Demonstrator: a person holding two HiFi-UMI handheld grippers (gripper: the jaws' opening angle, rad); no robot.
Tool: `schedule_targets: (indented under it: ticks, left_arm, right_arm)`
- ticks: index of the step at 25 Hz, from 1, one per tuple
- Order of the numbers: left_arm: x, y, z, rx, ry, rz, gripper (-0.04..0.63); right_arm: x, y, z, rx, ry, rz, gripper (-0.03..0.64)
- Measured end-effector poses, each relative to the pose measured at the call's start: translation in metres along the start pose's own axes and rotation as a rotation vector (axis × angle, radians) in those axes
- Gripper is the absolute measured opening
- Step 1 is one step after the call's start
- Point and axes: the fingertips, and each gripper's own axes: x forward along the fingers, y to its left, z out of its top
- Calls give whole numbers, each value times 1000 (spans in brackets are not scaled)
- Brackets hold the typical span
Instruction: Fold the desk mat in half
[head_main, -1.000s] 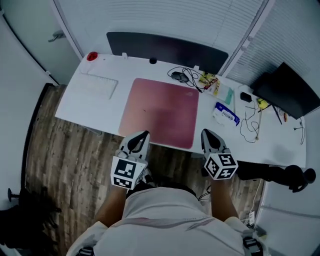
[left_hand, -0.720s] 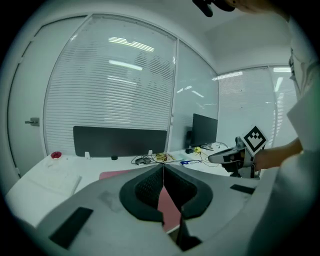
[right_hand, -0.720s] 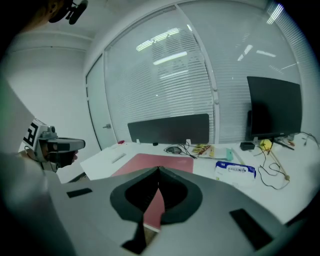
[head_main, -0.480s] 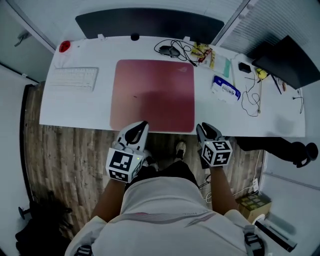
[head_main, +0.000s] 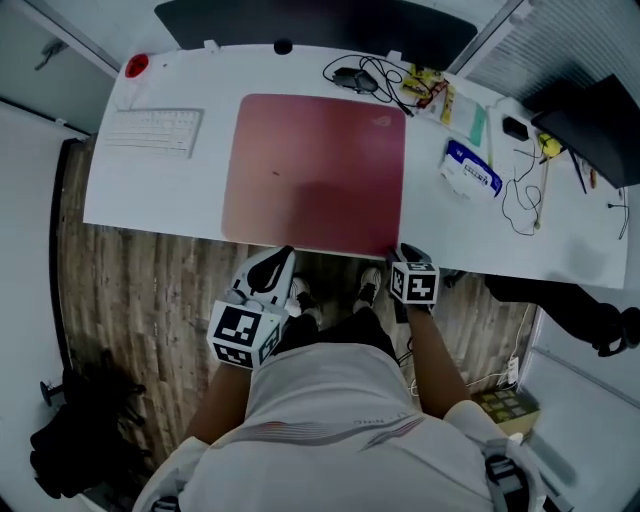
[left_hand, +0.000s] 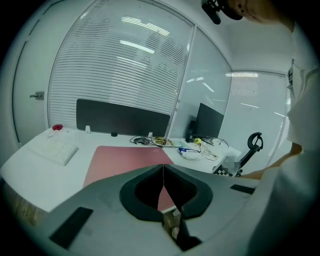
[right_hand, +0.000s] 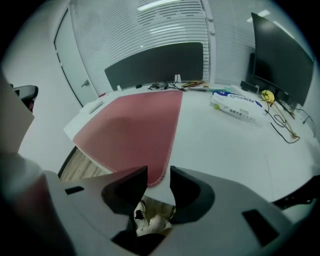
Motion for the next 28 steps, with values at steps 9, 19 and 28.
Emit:
schedule_targets:
  ticks: [9, 19, 28]
  left_arm:
    - [-4, 6, 8, -8, -21, 35, 15]
    - [-29, 17, 16, -10, -70, 71, 15]
    - [-56, 35, 17, -18, -113, 117, 15]
  right_arm:
    - [10, 2, -1, 0, 18, -12, 142]
    - [-11, 13, 16, 64, -59, 26, 74]
    - [-56, 82, 92, 62, -278, 246, 74]
